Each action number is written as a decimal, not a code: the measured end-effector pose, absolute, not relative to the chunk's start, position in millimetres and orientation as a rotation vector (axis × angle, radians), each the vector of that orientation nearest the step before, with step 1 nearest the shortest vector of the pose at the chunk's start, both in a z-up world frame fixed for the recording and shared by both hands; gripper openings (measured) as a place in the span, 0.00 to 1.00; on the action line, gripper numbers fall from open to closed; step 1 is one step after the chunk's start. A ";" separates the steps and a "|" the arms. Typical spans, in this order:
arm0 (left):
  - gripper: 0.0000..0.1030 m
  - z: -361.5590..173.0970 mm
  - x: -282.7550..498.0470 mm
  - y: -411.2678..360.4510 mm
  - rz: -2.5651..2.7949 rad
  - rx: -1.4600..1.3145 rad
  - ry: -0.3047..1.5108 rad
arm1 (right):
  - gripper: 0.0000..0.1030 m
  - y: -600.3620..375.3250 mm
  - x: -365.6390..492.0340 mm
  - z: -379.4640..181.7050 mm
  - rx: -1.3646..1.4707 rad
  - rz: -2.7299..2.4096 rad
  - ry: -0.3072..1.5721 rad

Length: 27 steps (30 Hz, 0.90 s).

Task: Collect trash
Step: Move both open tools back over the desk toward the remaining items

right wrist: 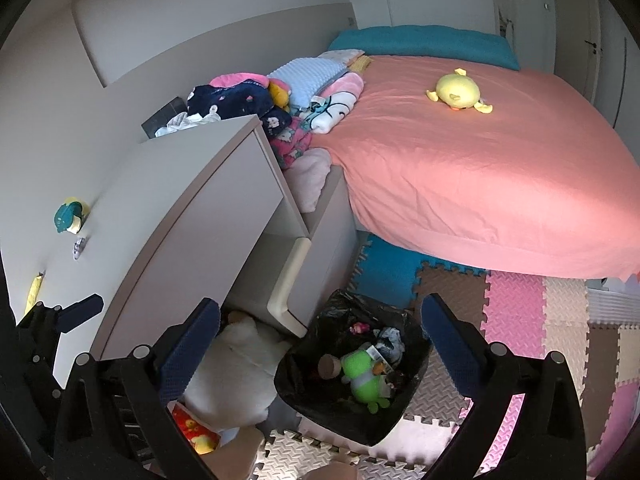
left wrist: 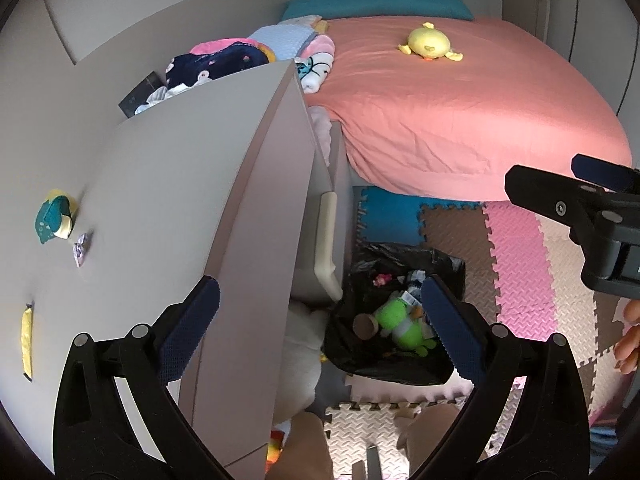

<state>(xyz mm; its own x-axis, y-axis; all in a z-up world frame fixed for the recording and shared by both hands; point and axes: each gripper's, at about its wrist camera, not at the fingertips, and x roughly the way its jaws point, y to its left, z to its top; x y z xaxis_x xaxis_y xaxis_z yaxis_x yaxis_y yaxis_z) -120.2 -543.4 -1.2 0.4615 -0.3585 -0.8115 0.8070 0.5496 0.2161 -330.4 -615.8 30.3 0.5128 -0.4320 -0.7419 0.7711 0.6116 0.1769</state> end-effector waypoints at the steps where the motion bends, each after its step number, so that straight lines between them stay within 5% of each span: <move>1: 0.95 -0.5 -118.9 -542.1 -0.783 0.646 0.794 | 0.97 -615.2 -330.1 30.6 0.535 -0.766 0.712; 27: 0.95 46.4 -52.5 -449.9 -0.677 0.468 0.770 | 0.97 -556.4 -225.6 59.8 0.413 -0.601 0.728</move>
<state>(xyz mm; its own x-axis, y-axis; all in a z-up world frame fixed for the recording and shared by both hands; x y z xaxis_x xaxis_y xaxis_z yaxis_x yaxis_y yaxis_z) -52.5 -449.9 46.4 0.5274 -0.3806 -0.7596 0.7047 0.6954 0.1409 -225.6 -556.4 59.8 0.5928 -0.3624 -0.7192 0.6374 0.7570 0.1438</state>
